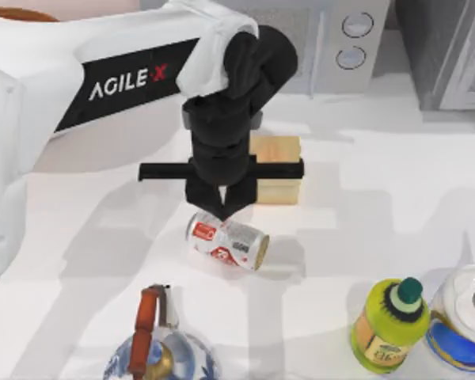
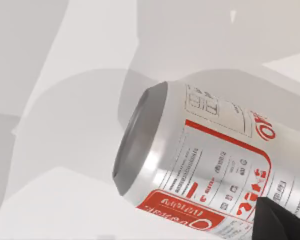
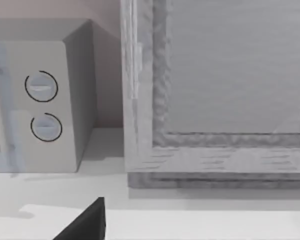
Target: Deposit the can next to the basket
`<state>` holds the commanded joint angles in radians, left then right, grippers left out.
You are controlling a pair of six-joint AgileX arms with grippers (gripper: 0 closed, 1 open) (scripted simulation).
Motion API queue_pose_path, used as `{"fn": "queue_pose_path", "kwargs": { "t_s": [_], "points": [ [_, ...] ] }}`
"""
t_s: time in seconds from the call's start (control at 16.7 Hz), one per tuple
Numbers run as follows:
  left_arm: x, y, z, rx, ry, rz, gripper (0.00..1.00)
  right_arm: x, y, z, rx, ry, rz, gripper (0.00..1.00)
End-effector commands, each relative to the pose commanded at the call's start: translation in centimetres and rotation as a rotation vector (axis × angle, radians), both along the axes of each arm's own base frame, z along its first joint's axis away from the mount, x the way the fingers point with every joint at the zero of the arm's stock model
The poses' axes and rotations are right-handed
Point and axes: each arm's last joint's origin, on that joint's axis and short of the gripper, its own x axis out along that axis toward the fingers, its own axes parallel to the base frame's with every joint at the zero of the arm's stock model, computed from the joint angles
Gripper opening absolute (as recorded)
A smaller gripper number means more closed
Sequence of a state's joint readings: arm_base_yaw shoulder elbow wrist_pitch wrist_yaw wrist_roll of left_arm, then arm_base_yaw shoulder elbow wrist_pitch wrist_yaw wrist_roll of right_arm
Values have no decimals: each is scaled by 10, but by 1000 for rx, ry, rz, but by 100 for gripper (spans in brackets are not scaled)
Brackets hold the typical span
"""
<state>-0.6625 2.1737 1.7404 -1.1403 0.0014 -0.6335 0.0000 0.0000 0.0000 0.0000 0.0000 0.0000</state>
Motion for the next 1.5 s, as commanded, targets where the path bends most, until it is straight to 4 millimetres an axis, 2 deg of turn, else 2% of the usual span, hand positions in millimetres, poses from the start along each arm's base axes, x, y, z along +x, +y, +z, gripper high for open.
{"fn": "queue_pose_path", "kwargs": {
  "t_s": [0.18, 0.96, 1.5],
  "points": [
    [0, 0, 0, 0, -1, 0, 0, 0, 0, 0, 0, 0, 0, 100],
    [0, 0, 0, 0, -1, 0, 98, 0, 0, 0, 0, 0, 0, 100],
    [0, 0, 0, 0, -1, 1, 100, 0, 0, 0, 0, 0, 0, 100]
  ]
}}
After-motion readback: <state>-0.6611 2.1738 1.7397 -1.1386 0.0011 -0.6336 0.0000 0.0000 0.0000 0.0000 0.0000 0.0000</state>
